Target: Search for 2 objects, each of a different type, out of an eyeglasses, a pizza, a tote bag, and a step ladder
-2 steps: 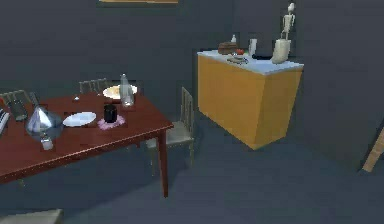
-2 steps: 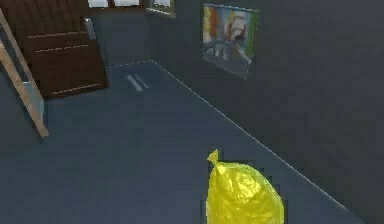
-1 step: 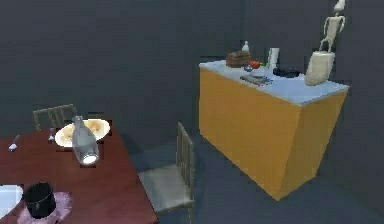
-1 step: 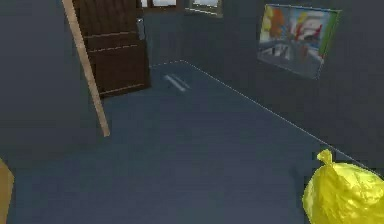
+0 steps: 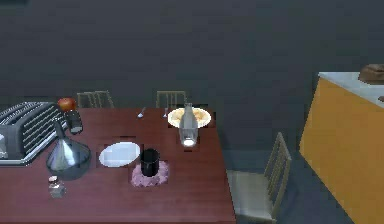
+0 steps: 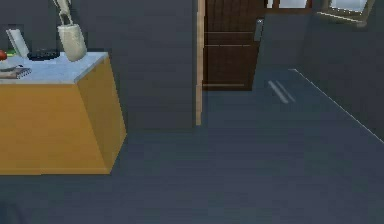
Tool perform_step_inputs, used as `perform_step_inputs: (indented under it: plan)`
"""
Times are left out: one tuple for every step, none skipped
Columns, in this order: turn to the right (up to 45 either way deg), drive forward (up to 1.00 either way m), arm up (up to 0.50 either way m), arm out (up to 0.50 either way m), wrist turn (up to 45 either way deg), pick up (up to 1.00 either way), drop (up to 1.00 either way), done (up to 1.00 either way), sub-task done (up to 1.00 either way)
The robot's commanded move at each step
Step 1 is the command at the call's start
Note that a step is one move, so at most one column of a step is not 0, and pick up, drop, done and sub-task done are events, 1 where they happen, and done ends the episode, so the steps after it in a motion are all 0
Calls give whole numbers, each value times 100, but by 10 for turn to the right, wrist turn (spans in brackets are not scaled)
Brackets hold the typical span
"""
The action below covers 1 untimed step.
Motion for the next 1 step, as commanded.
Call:
perform_step_inputs:
  plan:
    - [0, 0, 0, 0, 0, 0, 0, 100, 0]
